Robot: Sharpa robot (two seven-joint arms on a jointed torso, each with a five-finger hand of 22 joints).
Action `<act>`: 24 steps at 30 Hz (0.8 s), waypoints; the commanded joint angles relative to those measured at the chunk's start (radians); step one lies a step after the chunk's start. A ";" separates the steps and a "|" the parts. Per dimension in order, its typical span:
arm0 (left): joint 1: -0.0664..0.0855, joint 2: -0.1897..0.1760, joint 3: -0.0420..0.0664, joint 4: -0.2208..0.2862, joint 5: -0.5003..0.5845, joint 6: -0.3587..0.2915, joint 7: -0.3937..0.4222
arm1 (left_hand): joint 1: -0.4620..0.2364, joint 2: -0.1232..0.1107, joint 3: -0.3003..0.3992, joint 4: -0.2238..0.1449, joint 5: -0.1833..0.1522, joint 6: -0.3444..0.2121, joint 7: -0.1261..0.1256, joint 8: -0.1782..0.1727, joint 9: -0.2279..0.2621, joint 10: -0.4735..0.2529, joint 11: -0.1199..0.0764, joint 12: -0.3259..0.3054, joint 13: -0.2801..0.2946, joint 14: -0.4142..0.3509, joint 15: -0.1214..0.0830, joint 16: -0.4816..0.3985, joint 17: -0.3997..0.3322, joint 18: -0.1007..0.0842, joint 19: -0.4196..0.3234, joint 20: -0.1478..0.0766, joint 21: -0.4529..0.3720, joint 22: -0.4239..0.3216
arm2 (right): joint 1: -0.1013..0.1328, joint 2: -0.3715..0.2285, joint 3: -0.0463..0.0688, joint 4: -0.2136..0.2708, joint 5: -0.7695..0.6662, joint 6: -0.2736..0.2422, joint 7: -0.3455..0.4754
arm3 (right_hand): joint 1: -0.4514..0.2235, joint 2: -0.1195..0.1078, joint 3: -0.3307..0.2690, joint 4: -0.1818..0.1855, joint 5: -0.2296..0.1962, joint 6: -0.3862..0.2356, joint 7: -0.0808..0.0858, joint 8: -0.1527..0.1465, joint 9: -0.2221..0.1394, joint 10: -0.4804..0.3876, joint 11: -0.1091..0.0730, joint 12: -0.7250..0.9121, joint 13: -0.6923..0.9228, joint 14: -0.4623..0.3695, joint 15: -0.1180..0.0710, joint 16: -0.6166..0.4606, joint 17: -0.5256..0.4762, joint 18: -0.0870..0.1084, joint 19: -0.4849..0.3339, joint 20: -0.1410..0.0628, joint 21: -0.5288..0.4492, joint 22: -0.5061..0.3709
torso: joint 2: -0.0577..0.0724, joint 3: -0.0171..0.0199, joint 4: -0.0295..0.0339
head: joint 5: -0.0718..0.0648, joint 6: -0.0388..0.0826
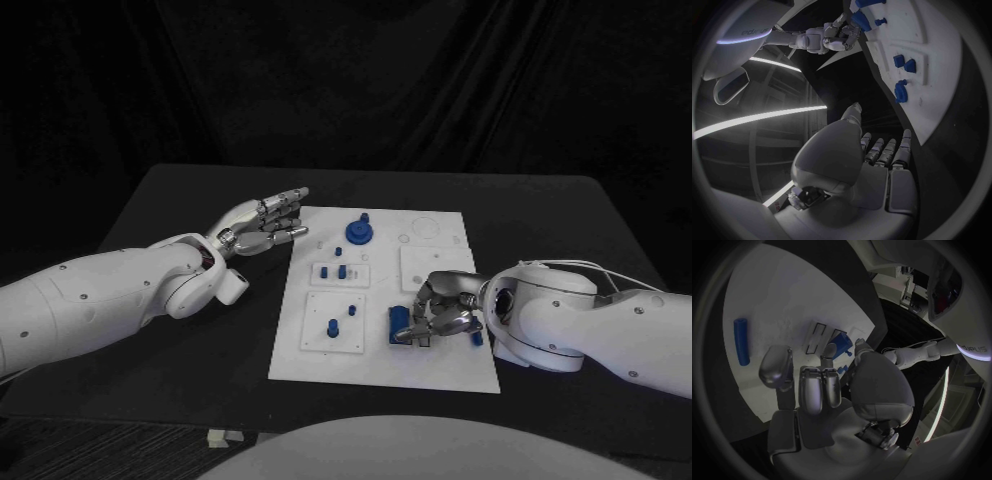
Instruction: Assemble the parts on the task board
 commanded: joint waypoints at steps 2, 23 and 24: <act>-0.002 0.001 0.001 0.002 0.006 0.012 0.004 | 0.002 0.012 0.002 -0.005 0.004 0.003 0.007 -0.001 0.002 0.000 0.006 0.005 0.001 -0.001 0.006 0.004 0.001 -0.010 0.009 0.000 0.005 0.003 | -0.003 0.001 0.000 -0.002 -0.041 -0.003 0.007 | 0.014 0.017 0.006 -0.001 0.003 -0.013 -0.001 0.013 0.017 0.102 -0.008 0.003 0.263 0.105 -0.006 0.003 0.263 0.008 0.001 -0.009 0.003 0.138 | 0.000 -0.0010 -0.0002 | 0.001 0.000; -0.003 0.002 0.001 0.003 0.006 0.019 -0.005 | 0.002 0.014 0.003 -0.005 0.005 0.006 0.009 -0.001 0.002 0.000 0.008 0.005 0.001 0.000 0.008 0.005 0.001 -0.011 0.011 0.000 0.005 0.002 | -0.006 0.011 0.000 -0.023 -0.043 0.015 -0.002 | 0.101 0.086 0.062 -0.063 0.437 -0.008 -0.014 0.057 0.080 0.102 -0.019 0.003 0.263 0.105 -0.016 0.003 0.263 0.008 0.001 -0.018 -0.005 0.137 | 0.001 -0.0014 0.0017 | 0.002 0.000; -0.003 0.002 0.001 0.004 0.006 0.019 -0.005 | 0.002 0.014 0.003 -0.005 0.005 0.006 0.009 -0.001 0.002 0.000 0.008 0.005 0.001 0.000 0.008 0.005 0.001 -0.011 0.011 0.000 0.005 0.002 | -0.006 0.011 0.000 -0.023 -0.043 0.016 -0.002 | 0.108 0.086 0.066 -0.069 0.437 -0.009 -0.015 0.055 0.080 0.102 -0.019 0.003 0.263 0.105 -0.016 0.003 0.263 0.009 0.001 -0.018 -0.005 0.137 | 0.001 -0.0013 0.0014 | 0.002 0.000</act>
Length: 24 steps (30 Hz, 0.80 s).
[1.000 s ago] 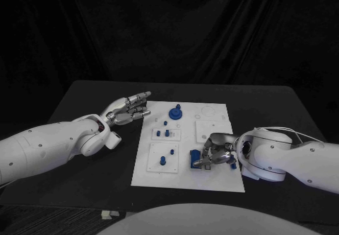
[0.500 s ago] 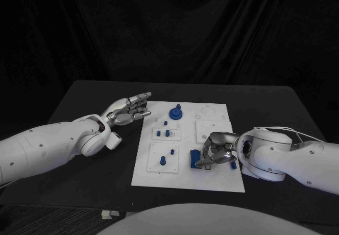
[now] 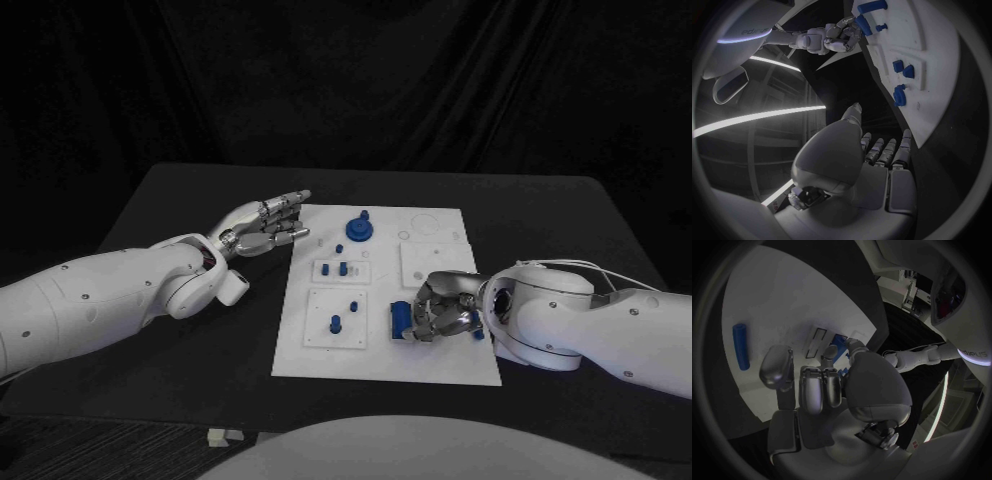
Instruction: Assemble the parts on the task board
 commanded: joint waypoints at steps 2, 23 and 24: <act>-0.001 0.000 0.001 0.003 0.006 0.010 0.008 | -0.002 0.010 0.003 -0.005 0.005 0.002 0.006 -0.001 0.001 0.000 0.008 0.005 0.002 0.000 0.008 0.005 0.001 -0.011 0.007 0.003 0.005 -0.001 | -0.002 0.001 0.001 -0.004 -0.013 0.011 -0.008 | 0.019 0.000 0.012 -0.011 0.003 0.001 -0.008 -0.008 0.017 0.106 -0.009 0.003 0.263 0.105 -0.009 0.003 0.263 0.009 -0.002 -0.007 -0.006 0.137 | 0.000 0.0004 -0.0008 | 0.001 0.000; -0.002 -0.003 0.001 0.003 0.006 0.010 0.008 | -0.002 0.010 0.003 -0.006 0.005 0.003 0.008 -0.001 0.001 0.000 0.009 0.006 0.002 0.001 0.009 0.006 0.001 -0.012 0.009 0.003 0.006 0.001 | -0.012 -0.023 0.001 -0.002 -0.012 -0.024 0.002 | -0.061 -0.110 -0.117 0.068 -0.460 -0.008 0.002 -0.023 0.022 0.106 -0.004 0.003 0.263 0.105 -0.005 0.003 0.263 0.009 -0.002 -0.005 -0.012 0.137 | 0.000 0.0000 -0.0008 | 0.001 0.000; -0.002 -0.003 0.001 0.003 0.006 0.009 0.008 | -0.002 0.010 0.003 -0.006 0.005 0.003 0.008 -0.001 0.001 0.000 0.009 0.006 0.002 0.001 0.009 0.006 0.001 -0.012 0.010 0.003 0.006 0.002 | -0.011 -0.033 0.001 0.003 -0.011 -0.042 0.004 | -0.079 -0.104 -0.128 0.069 -0.460 -0.014 0.002 -0.034 0.017 0.106 -0.004 0.003 0.263 0.105 -0.005 0.003 0.263 0.009 -0.002 -0.005 -0.010 0.137 | 0.000 0.0001 -0.0006 | 0.002 0.000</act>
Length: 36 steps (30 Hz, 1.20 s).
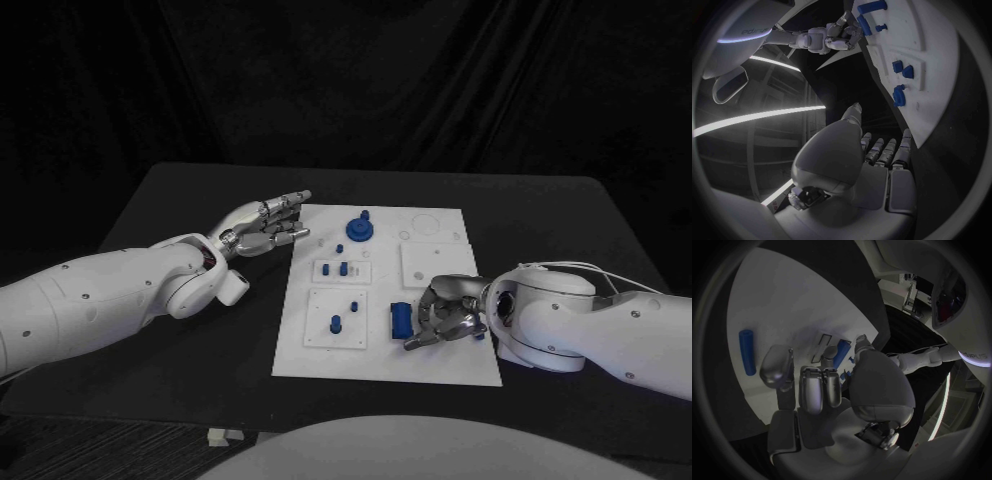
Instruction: Assemble the parts on the task board
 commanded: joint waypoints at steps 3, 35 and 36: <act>-0.001 -0.001 0.001 0.003 0.006 0.006 0.012 | -0.002 0.010 0.003 -0.006 0.005 0.000 0.005 0.000 0.001 0.000 0.009 0.006 0.002 0.002 0.009 0.006 0.002 -0.012 0.007 0.000 0.007 0.005 | 0.006 -0.038 0.001 0.019 -0.001 -0.093 0.005 | -0.057 0.026 -0.015 -0.002 -0.001 -0.025 0.003 -0.043 -0.006 0.106 -0.002 0.003 0.263 0.105 -0.004 0.003 0.263 0.008 0.001 -0.003 -0.001 0.137 | -0.001 0.0010 0.0006 | 0.000 0.000; -0.002 -0.008 0.001 0.003 0.006 -0.003 0.024 | -0.001 0.010 0.002 -0.007 0.007 0.009 0.011 0.001 0.002 0.002 0.008 0.012 0.003 0.015 0.008 0.014 0.004 -0.012 0.027 -0.001 0.016 0.021 | 0.063 -0.199 0.000 0.026 -0.135 -0.013 -0.160 | 0.013 0.141 0.032 -0.043 0.355 0.135 0.037 -0.390 -0.516 0.106 0.033 0.003 0.263 0.105 0.021 0.003 0.263 0.004 0.009 0.021 0.037 0.144 | 0.000 0.0013 -0.0060 | -0.005 0.000; -0.002 -0.008 0.001 0.003 0.006 -0.003 0.024 | -0.001 0.010 0.002 -0.007 0.007 0.009 0.011 0.001 0.002 0.002 0.008 0.012 0.003 0.015 0.008 0.014 0.004 -0.012 0.027 -0.001 0.016 0.021 | 0.061 -0.199 0.000 0.028 -0.136 -0.016 -0.160 | 0.013 0.141 0.032 -0.043 0.354 0.135 0.037 -0.390 -0.516 0.106 0.033 0.003 0.263 0.105 0.021 0.003 0.263 0.004 0.009 0.021 0.037 0.144 | 0.000 0.0014 -0.0057 | -0.006 0.000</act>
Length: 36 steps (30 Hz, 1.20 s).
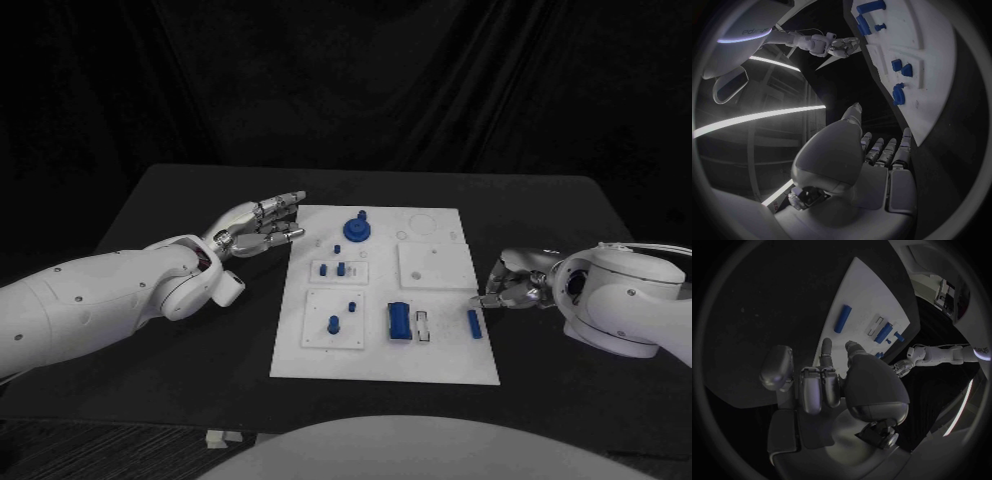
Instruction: Assemble the parts on the task board
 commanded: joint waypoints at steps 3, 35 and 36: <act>-0.001 -0.001 0.001 0.004 0.006 0.000 0.019 | -0.001 0.010 0.000 -0.004 0.007 0.002 0.004 0.001 0.001 -0.001 0.006 0.004 0.002 0.008 0.001 0.007 0.001 -0.012 0.009 -0.001 0.006 -0.001 | -0.012 0.001 0.000 0.016 -0.032 -0.012 -0.031 | 0.009 0.000 0.000 0.003 -0.020 0.010 -0.002 0.002 0.001 0.106 0.000 0.003 0.263 0.104 -0.003 0.003 0.263 0.004 0.006 -0.002 0.003 0.144 | 0.002 0.0034 0.0029 | -0.007 0.000; -0.003 0.001 0.001 0.003 0.006 0.008 0.018 | 0.000 0.011 0.001 -0.005 0.008 0.001 0.005 0.001 0.001 -0.001 0.008 0.003 0.002 0.009 0.002 0.008 0.001 -0.012 0.008 -0.001 0.006 -0.004 | -0.085 0.055 0.000 -0.029 -0.028 0.002 -0.010 | 0.092 -0.001 0.096 -0.054 0.134 -0.022 0.001 -0.040 -0.034 0.106 0.000 0.003 0.263 0.104 -0.002 0.003 0.263 0.008 -0.003 -0.004 -0.028 0.137 | 0.000 0.0010 0.0025 | -0.006 0.000; -0.003 0.001 0.001 0.003 0.006 0.009 0.017 | 0.000 0.011 0.001 -0.005 0.008 0.001 0.005 0.001 0.001 -0.001 0.008 0.003 0.002 0.009 0.002 0.008 0.001 -0.012 0.008 -0.001 0.006 -0.004 | -0.087 0.057 0.000 -0.030 -0.027 -0.003 -0.006 | 0.097 -0.008 0.113 -0.059 0.161 -0.025 0.006 -0.052 -0.052 0.106 0.003 0.003 0.263 0.104 0.003 0.003 0.263 0.008 -0.005 -0.001 -0.034 0.136 | 0.000 0.0010 0.0030 | -0.007 0.000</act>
